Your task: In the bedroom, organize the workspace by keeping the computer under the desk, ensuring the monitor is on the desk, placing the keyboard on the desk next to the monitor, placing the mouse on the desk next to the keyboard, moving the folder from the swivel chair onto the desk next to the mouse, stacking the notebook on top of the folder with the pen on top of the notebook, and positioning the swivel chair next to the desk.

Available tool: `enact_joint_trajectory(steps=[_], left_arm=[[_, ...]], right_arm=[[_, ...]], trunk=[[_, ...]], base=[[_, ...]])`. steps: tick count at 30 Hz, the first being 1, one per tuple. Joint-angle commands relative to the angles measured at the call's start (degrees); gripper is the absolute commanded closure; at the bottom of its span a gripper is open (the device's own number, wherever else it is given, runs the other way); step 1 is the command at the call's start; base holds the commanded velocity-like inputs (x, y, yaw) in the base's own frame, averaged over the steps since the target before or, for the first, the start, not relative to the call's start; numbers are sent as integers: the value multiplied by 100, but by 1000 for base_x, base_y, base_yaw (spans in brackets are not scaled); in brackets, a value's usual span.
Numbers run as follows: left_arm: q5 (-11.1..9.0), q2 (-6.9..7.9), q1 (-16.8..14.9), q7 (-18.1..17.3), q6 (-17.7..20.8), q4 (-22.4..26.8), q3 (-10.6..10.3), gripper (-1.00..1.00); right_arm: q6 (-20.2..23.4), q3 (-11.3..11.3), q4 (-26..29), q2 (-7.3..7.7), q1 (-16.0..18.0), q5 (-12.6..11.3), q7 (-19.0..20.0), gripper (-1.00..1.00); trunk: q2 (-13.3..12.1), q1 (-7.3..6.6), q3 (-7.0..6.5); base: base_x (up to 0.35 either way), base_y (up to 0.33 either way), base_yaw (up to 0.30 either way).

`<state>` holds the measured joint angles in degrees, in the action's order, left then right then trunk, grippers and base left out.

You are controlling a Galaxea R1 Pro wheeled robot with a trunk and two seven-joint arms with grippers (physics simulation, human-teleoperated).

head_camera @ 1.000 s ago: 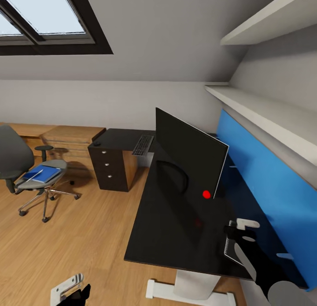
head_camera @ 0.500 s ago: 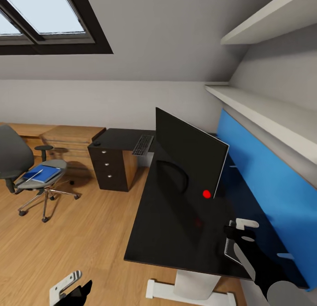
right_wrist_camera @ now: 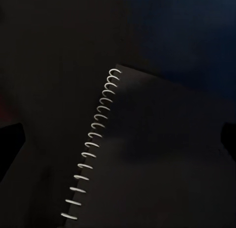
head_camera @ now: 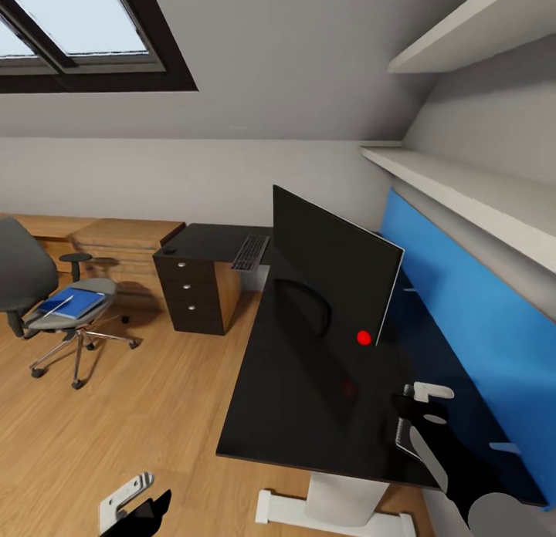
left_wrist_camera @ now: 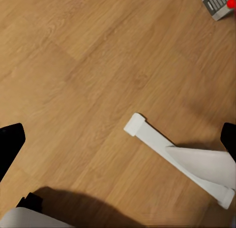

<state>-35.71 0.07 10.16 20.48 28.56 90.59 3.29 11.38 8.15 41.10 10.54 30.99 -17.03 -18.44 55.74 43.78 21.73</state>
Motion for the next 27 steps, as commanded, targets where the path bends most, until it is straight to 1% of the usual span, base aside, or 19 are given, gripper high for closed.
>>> enact_joint_trajectory(steps=[1, 5, 27], left_arm=[[-50, -1, -2, 46, 17, 0, -34, -100], [-14, 3, -5, 63, 10, -72, -171, -100], [3, 21, -5, 65, -16, -84, -179, -100]], right_arm=[[14, 41, 15, 10, 3, -44, -54, -100], [-27, 38, 43, 10, 4, -46, -54, -100], [21, 37, 2, 10, 4, -59, -47, -100]], trunk=[[46, 24, 24], [207, 111, 96], [1089, 595, 491]], base=[[0, 0, 0], [0, 0, 0], [0, 0, 0]])
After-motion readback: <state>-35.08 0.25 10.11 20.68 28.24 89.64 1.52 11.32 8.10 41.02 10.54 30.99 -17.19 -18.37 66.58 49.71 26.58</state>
